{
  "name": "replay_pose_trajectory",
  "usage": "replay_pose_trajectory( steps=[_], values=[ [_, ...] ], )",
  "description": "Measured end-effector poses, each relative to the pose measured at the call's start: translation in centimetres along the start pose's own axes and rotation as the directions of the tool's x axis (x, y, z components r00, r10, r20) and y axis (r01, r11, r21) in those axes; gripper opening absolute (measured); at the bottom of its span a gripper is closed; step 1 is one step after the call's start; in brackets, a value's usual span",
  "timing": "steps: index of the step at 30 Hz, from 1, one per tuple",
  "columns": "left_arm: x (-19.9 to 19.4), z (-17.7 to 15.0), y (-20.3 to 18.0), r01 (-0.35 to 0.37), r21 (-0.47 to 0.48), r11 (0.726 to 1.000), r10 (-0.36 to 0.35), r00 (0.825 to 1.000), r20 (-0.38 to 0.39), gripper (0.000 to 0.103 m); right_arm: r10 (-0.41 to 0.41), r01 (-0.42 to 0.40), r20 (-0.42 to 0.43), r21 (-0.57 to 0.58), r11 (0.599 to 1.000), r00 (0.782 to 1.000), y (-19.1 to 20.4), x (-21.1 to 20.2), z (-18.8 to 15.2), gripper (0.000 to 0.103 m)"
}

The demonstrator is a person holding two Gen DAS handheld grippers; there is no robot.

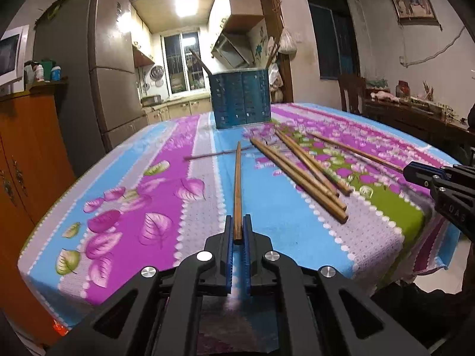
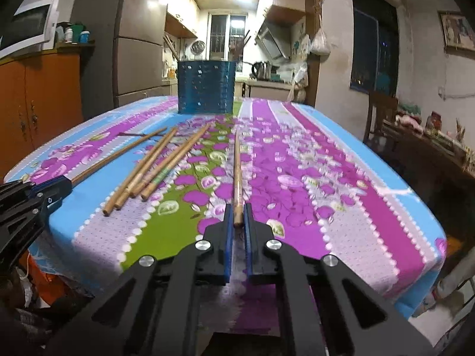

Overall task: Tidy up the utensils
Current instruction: 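Grasp a chopstick with the left gripper while the right gripper grasps another, then lift both chopsticks and carry them above the blue holder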

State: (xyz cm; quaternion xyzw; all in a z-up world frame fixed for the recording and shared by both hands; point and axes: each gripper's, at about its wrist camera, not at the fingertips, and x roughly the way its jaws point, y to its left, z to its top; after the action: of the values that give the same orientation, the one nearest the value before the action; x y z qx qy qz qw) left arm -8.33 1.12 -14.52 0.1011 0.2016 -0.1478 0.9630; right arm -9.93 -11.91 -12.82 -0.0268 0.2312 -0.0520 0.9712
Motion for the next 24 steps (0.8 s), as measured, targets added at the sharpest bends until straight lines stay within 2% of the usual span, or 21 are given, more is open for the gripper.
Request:
replay_pose_trajectory(
  steps=[5,10,17,20,24],
  values=[
    [-1.7,1.4,0.7,-0.011,-0.005,1.000,0.012,0.999,0.050,0.007,0.004,-0.004,0.073,-0.001,1.000,0.997,-0.6,-1.7,2.2,0.005],
    [-3.4,3.8,2.4,-0.003,-0.053,0.999,0.008,0.995,0.103,0.007,0.011,-0.009,0.150,-0.011,1.000,0.989,-1.2,-3.0,4.9,0.005],
    [-5.0,9.1,4.8,0.070,-0.099,0.993,-0.052,0.984,0.172,0.007,0.048,-0.049,0.221,0.001,0.999,0.974,-3.0,-3.6,9.5,0.005],
    [-4.9,11.3,5.7,0.102,-0.107,0.989,-0.080,0.978,0.191,0.007,0.059,-0.057,0.230,-0.012,0.998,0.971,-3.6,-3.3,11.2,0.005],
    [-4.6,13.9,6.4,0.134,-0.113,0.984,-0.109,0.972,0.208,0.007,0.112,-0.116,0.210,0.006,0.993,0.971,-4.6,-2.6,13.4,0.005]
  ],
)
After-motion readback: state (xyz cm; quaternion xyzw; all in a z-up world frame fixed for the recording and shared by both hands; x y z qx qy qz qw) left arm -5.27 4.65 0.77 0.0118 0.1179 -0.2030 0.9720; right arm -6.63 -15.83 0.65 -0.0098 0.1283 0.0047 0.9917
